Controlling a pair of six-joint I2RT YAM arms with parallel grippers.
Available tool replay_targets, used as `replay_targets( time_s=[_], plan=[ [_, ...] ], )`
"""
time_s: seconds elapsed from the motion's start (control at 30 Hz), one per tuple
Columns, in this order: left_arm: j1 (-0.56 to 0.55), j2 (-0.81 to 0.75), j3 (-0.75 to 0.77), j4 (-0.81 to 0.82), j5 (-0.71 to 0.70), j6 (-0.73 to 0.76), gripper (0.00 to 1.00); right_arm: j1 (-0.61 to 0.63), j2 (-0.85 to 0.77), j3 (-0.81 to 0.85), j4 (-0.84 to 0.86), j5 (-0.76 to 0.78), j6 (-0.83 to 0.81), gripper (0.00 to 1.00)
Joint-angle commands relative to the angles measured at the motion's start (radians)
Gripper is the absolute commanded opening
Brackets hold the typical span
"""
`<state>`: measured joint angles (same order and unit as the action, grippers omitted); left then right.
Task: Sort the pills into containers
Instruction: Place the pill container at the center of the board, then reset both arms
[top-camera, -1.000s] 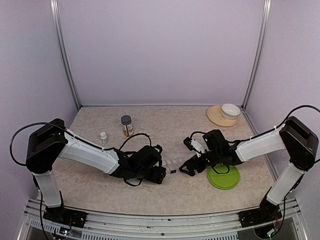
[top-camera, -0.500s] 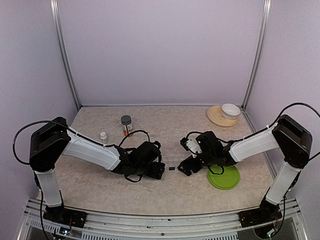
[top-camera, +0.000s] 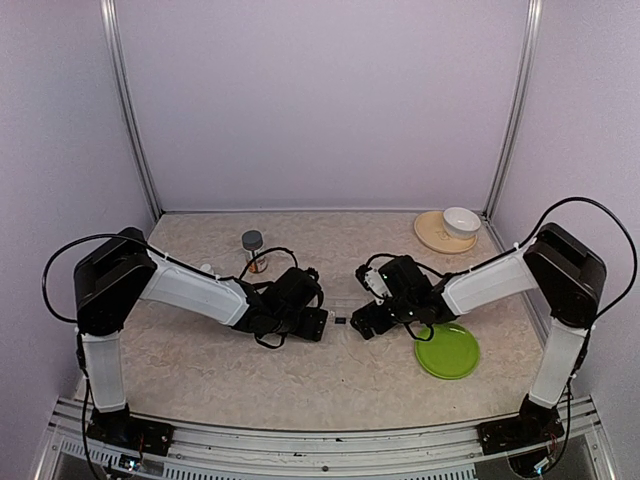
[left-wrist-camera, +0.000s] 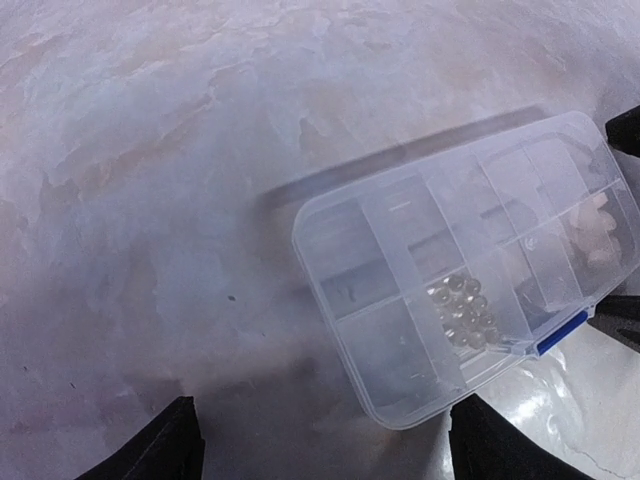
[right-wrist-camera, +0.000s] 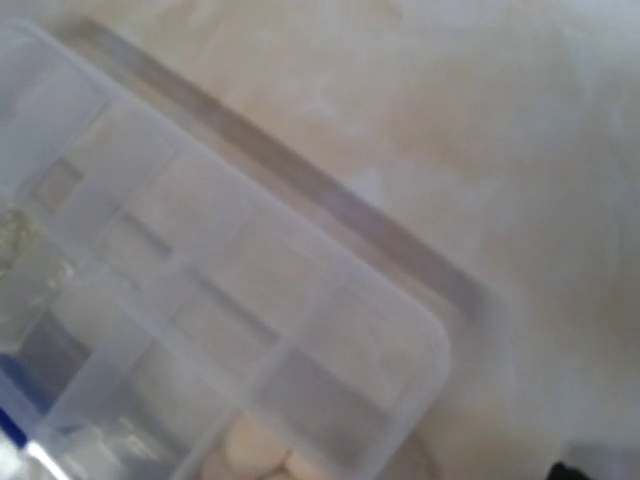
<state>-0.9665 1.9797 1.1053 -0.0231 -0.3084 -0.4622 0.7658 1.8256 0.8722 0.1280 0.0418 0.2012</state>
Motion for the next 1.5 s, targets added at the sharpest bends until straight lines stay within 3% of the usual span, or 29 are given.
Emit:
replay_targets(
  time_s=[0.0, 0.4, 0.9, 1.13, 1.47],
  plan=[
    [0.033, 0.044, 0.036, -0.026, -0.011, 0.037, 0.83, 0.007, 0.078, 0.052, -0.085, 0.046, 0.002, 0.98],
    [0.078, 0.084, 0.081, -0.02, 0.003, 0.066, 0.83, -0.037, 0.138, 0.169, -0.135, 0.101, -0.034, 0.99],
    [0.101, 0.086, 0.093, -0.021, 0.017, 0.079, 0.83, -0.06, 0.138, 0.19, -0.14, 0.092, -0.055, 1.0],
    [0.089, -0.027, 0.004, -0.006, 0.027, 0.048, 0.88, -0.06, 0.055, 0.163, -0.182, 0.067, -0.048, 1.0],
    [0.065, -0.292, -0.154, -0.011, -0.006, 0.027, 0.99, -0.064, -0.222, 0.016, -0.235, 0.038, -0.03, 1.0]
  ],
)
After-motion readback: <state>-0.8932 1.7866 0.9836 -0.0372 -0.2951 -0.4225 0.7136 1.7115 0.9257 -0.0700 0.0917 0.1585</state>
